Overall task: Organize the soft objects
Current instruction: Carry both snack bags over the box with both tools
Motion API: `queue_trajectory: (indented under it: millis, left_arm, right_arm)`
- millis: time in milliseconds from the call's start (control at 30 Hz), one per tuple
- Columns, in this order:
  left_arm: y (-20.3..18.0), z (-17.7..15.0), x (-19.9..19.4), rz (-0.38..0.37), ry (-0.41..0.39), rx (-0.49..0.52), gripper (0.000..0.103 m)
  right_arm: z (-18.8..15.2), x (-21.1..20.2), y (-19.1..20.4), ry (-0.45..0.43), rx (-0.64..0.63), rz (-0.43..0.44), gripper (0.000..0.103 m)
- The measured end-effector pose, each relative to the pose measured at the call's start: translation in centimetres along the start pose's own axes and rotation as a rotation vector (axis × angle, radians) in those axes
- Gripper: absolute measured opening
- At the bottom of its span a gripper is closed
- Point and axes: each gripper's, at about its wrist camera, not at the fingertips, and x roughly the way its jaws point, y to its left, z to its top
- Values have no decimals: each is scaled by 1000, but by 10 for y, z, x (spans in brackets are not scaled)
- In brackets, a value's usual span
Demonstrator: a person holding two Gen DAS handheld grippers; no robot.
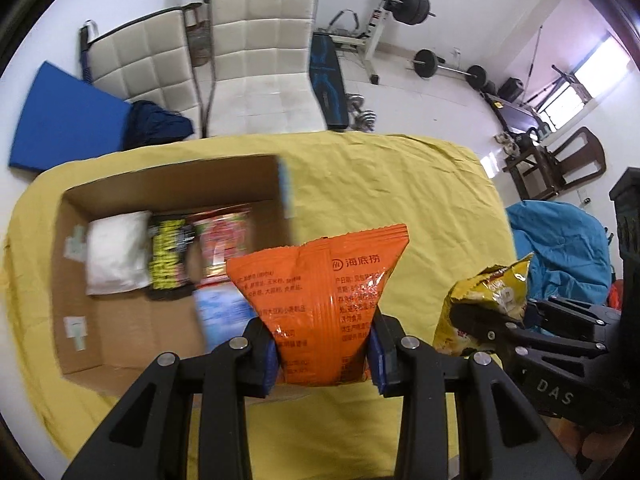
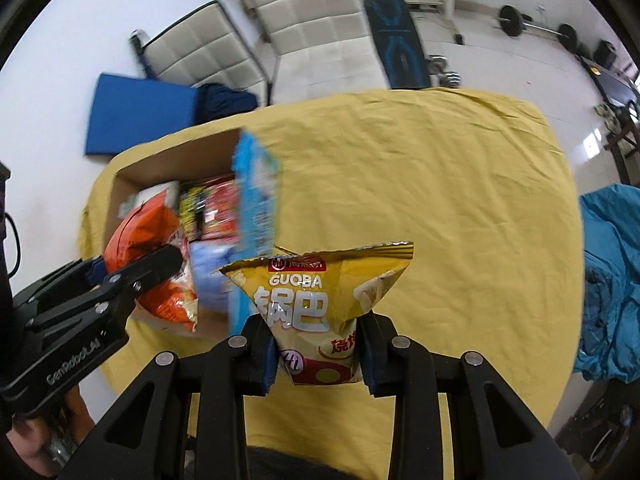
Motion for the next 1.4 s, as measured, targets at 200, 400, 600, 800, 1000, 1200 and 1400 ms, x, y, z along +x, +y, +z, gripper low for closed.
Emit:
queue_trajectory:
  millis: [200, 400, 600, 800, 1000, 1200, 1400]
  left_arm:
    - [70, -24, -21, 47, 17, -50, 32]
    - [142, -43, -24, 84, 47, -121, 32]
    - [194, -50, -9, 88, 90, -183, 32]
    - [237, -50, 32, 73, 187, -233, 32]
    - [262, -50, 73, 58, 270, -253, 32]
    - [271, -49, 101, 38, 331, -246, 33]
    - [271, -50, 117, 44, 372, -222, 34]
  right_arm:
    - [-14, 26, 83, 38, -74, 36, 34]
    - [-19, 63, 149, 78, -129, 53, 34]
    - [-12, 105, 197, 102, -159, 56, 34]
    - [-3, 158, 213, 151, -142, 48, 34]
    - [-3, 204, 215, 218, -122, 46, 34]
    - [-2, 235, 217, 264, -110, 54, 34]
    - [-1, 252, 213, 289, -93, 52, 35]
